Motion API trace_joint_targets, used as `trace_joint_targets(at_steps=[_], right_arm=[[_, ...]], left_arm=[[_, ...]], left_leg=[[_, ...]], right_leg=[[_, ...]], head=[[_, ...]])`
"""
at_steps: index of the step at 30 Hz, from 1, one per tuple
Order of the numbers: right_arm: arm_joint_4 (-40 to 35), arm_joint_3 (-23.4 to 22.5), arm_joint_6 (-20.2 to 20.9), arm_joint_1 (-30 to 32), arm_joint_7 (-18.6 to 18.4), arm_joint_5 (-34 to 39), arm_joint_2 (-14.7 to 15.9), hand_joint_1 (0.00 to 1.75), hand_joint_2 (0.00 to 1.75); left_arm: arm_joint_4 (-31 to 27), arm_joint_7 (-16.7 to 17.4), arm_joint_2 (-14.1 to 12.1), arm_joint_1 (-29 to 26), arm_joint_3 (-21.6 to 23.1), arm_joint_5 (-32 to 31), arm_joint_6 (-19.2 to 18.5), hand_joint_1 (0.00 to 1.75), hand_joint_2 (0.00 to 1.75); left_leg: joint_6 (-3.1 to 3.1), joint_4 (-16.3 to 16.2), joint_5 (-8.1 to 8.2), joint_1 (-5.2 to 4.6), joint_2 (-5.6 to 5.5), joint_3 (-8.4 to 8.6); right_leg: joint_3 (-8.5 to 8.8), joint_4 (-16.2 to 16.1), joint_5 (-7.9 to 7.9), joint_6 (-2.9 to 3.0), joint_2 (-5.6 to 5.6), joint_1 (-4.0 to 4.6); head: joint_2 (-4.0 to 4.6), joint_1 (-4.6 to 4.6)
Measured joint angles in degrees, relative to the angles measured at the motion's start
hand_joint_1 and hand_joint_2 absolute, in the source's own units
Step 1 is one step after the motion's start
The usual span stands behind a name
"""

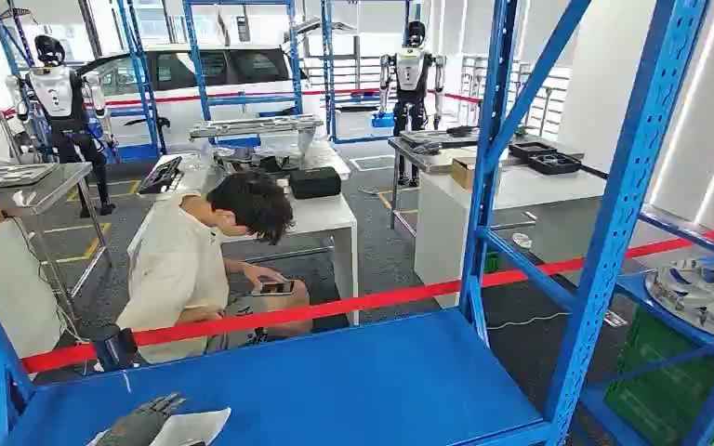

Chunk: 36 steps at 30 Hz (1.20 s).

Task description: Take the parts from the cabinet and place them on the table.

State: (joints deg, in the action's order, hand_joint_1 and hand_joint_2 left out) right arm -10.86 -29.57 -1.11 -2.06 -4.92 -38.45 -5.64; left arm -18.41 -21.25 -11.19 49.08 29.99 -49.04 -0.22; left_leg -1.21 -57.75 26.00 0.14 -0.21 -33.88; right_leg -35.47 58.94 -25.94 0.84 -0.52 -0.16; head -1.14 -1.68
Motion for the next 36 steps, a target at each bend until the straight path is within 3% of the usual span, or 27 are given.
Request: trace_joint_targets(at_steps=[5,24,25,26,27,36], right_arm=[[0.00,-0.57,0.07,0.00,-0.02,-0.66,0.00,0.00,0.00],[0.00,-0.68,0.57,0.00,0.00,-1.48,0.00,0.00,0.00],[0.00,-0.68,0.70,-0.02,0.07,-1.64,0.00,0.00,0.00],[0.00,-0.68,0.70,-0.05,0.13,-1.68,0.00,0.00,0.00],[0.00,-0.68,0.70,-0.07,0.13,-1.68,0.00,0.00,0.00],[0.00,-1.14,0.63,-0.07,0.07,-1.95,0.00,0.00,0.00]], left_arm=[[0.99,1.71,-0.79,-0.18,-0.85,-1.38,-0.42,0.00,1.75],[2.08,2.87,-1.57,-1.24,-1.51,-3.32,-0.44,0.00,1.75],[2.08,2.87,-1.59,-1.30,-1.60,-3.41,-0.44,0.42,1.75],[2.10,2.80,-1.62,-1.40,-1.66,-3.63,-0.44,1.45,1.75],[2.12,2.73,-1.66,-1.58,-1.66,-3.87,-0.46,1.73,1.75],[2.28,2.71,-1.46,-3.30,-1.75,-5.42,0.19,1.75,1.75]], left_leg=[[0.00,0.00,0.00,0.00,0.00,-0.01],[0.00,0.00,0.01,0.00,-0.01,-0.01],[0.00,0.00,0.01,0.00,-0.03,-0.01],[0.01,0.00,0.02,0.00,-0.03,0.00],[0.01,0.00,0.02,0.00,-0.03,0.01],[0.01,0.00,0.02,0.00,-0.02,0.02]], right_leg=[[0.00,0.00,0.00,0.00,0.01,0.00],[0.01,0.00,-0.01,0.00,0.03,0.00],[0.02,0.00,-0.01,0.00,0.05,-0.01],[0.03,0.00,-0.01,0.00,0.06,-0.01],[0.05,0.00,-0.01,0.00,0.06,-0.01],[0.05,0.00,-0.01,-0.01,0.06,-0.01]], head=[[0.00,0.00],[0.00,0.00],[0.00,0.00],[0.00,0.00],[0.00,0.00],[0.00,0.00]])
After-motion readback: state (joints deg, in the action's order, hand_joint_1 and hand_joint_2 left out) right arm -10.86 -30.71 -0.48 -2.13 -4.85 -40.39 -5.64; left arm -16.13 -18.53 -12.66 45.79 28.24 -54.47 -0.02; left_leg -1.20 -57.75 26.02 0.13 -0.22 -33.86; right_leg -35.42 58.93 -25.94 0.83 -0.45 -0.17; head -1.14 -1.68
